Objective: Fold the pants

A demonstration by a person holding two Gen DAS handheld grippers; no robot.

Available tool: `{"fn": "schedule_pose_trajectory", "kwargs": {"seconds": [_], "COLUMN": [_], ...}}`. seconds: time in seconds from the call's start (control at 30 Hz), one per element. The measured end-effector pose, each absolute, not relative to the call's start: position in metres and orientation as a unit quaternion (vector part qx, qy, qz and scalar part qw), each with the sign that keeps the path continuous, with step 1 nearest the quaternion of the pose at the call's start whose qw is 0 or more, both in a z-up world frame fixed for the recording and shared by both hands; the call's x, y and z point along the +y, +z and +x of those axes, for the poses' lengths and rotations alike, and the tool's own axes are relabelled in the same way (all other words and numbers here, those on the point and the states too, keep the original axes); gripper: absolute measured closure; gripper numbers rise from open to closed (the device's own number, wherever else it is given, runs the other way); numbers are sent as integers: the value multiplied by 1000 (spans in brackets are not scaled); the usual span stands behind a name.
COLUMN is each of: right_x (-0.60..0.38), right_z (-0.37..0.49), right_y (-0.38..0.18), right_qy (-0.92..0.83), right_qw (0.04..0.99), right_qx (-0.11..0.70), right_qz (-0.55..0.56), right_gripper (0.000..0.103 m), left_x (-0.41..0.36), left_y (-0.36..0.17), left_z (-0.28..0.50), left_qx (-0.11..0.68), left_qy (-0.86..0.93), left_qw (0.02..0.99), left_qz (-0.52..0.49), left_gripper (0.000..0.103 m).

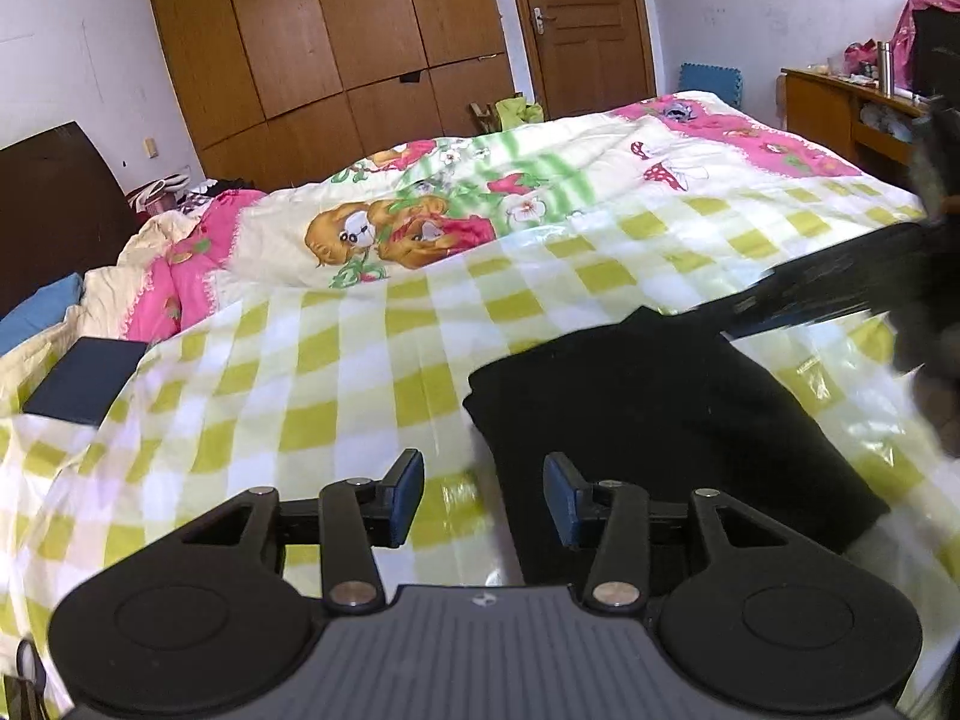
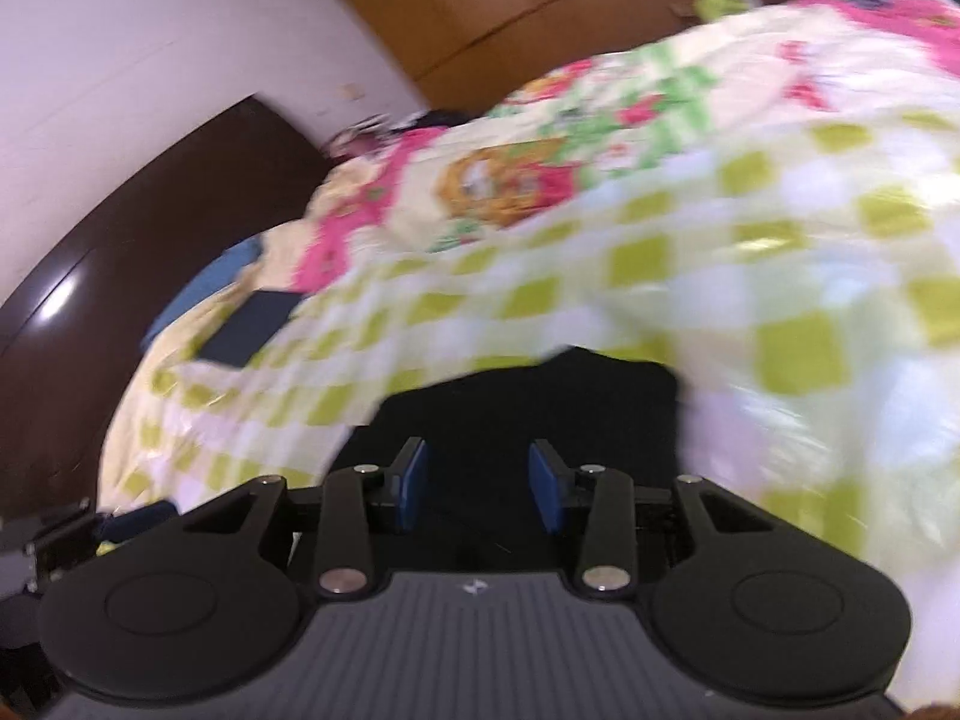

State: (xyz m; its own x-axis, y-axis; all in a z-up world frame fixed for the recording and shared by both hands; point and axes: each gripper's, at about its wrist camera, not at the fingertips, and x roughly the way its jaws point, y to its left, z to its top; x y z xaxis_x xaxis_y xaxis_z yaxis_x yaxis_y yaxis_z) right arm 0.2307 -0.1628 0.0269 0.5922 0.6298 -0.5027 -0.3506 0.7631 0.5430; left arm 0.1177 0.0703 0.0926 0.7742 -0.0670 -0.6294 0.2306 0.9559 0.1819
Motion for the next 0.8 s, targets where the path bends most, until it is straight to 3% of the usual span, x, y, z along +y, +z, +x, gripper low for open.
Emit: {"fn": "schedule_pose_trajectory", "kwargs": {"seconds": [0.23,0.33,0.4,0.43,0.5,0.53,0.57,0.7,0.8], "right_x": [-103,-101,-106,-110,-118,-123,-127,-149,-159], "right_z": [279,306,329,336,335,330,319,262,211], "right_y": [-1,-13,-29,-36,-41,-37,-28,6,17], "right_qy": [370,347,302,282,272,271,272,269,289], "right_qw": [827,829,836,837,833,839,848,873,869], "right_qx": [391,409,428,436,438,427,409,357,361], "right_qz": [161,160,164,173,202,202,199,194,178], "right_gripper": [63,74,89,95,96,94,87,84,73], "left_x": [59,50,44,43,49,55,59,70,71], "left_y": [56,38,21,13,3,3,6,24,30], "left_z": [151,168,181,188,195,196,194,175,149], "left_qx": [332,331,332,337,342,344,344,330,326], "left_qy": [-103,-119,-113,-109,-102,-101,-99,-79,-94], "left_qw": [933,932,931,929,928,929,930,939,939], "left_qz": [96,84,101,110,104,91,79,62,57], "left_gripper": [46,46,44,41,31,25,24,26,26]}}
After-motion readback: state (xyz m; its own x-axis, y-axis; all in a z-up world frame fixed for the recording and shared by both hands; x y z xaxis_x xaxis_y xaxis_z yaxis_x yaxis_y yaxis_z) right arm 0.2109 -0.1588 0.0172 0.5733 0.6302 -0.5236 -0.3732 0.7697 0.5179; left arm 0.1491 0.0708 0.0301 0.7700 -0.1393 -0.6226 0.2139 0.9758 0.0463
